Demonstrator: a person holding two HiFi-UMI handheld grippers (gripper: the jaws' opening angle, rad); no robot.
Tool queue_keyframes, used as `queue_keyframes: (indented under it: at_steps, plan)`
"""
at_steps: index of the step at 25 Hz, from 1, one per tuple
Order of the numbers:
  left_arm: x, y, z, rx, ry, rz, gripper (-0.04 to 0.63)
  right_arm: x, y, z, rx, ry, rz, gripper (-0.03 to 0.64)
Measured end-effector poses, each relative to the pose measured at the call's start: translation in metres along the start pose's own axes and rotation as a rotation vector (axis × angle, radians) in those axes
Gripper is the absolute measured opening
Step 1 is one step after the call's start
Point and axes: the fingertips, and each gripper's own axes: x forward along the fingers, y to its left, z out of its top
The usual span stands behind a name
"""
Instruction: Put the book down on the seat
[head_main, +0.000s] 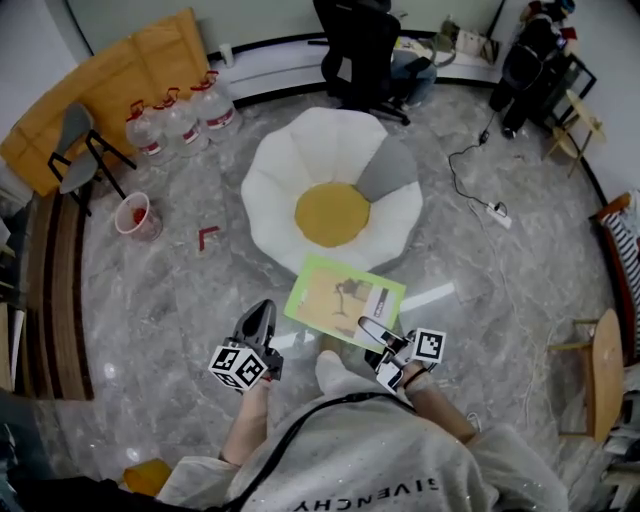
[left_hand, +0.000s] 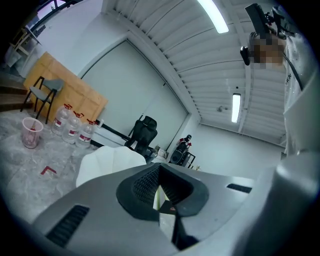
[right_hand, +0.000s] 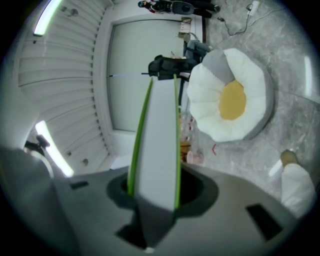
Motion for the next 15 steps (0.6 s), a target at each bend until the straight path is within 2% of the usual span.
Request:
queue_keyframes:
  at_steps: [5, 15]
  plan:
    - [0.052, 0.007, -0.005, -0.014, 0.043, -0.043, 0.021, 0.019, -0.013, 0.038, 0.006, -0.012, -0.019, 0.15]
    - [0.118, 0.033, 0.002, -0.02, 0.096, -0.046, 0.021, 0.049, -0.029, 0.103, 0.031, -0.047, -0.046, 0.15]
